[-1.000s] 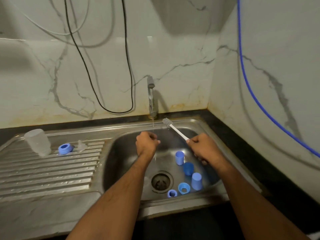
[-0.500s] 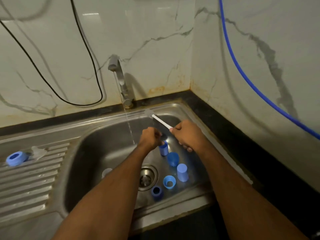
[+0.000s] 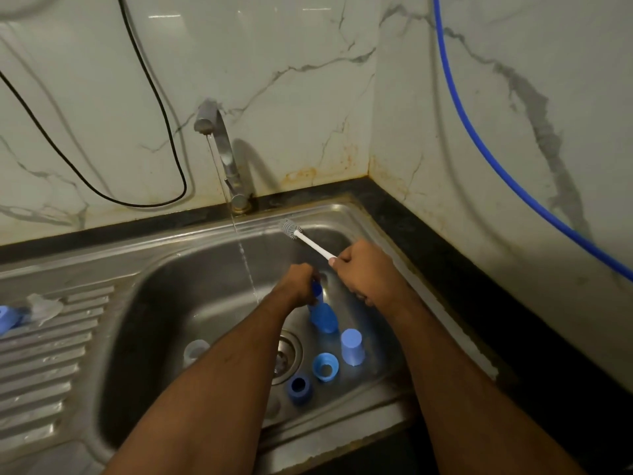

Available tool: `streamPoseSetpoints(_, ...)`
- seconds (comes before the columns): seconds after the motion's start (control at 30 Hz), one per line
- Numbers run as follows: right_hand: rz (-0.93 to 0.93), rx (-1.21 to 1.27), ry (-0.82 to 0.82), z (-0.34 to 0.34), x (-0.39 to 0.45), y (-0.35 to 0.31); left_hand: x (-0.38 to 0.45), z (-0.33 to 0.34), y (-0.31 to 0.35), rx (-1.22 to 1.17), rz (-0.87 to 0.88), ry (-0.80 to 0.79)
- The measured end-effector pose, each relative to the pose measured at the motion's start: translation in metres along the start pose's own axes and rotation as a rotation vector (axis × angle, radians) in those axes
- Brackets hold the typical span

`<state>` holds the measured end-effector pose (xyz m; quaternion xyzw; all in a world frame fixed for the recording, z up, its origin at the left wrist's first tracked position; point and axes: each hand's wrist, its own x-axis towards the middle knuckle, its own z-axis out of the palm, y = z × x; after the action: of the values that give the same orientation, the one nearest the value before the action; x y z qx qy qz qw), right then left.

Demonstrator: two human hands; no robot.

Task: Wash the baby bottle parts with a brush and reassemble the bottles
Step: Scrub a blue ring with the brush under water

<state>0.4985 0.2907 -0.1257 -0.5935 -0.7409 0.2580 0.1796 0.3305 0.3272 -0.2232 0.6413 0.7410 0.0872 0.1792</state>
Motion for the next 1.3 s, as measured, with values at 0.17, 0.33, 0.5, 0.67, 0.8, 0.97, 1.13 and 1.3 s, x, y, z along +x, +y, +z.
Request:
streamPoseSetpoints(0.17,0.014,0.036,-0.004,0.001,0.001,-0.001,0.001,-0.002,-0.003,-0.011,-0.019,0.022)
streamPoseSetpoints(0.33,0.023,0.028,-0.017,0.001,0.002,-0.002,0.002,-0.004,-0.003,-0.043,-0.042,-0.006)
streamPoseSetpoints(0.5,0.008,0.040,-0.003,0.004,0.004,0.001,-0.001,-0.007,-0.004,-0.049,-0.030,0.045)
streamPoseSetpoints(0.67,-0.003,0.047,-0.010,0.004,0.004,0.000,-0.007,-0.012,-0.007,-0.108,-0.091,0.074)
streamPoseSetpoints(0.8,-0.027,0.067,-0.014,0.004,0.003,0.000,-0.014,-0.021,-0.018,-0.159,-0.136,0.121)
streamPoseSetpoints(0.97,-0.058,0.095,0.001,0.001,-0.002,0.000,-0.034,-0.037,-0.033,-0.311,-0.190,0.251)
streamPoseSetpoints(1.13,-0.101,0.063,0.009,-0.001,-0.014,-0.006,-0.063,-0.055,-0.051,-0.669,-0.311,0.420)
streamPoseSetpoints(1.3,-0.145,0.057,-0.003,0.002,-0.025,-0.014,-0.079,-0.069,-0.061,-1.094,-0.461,0.574)
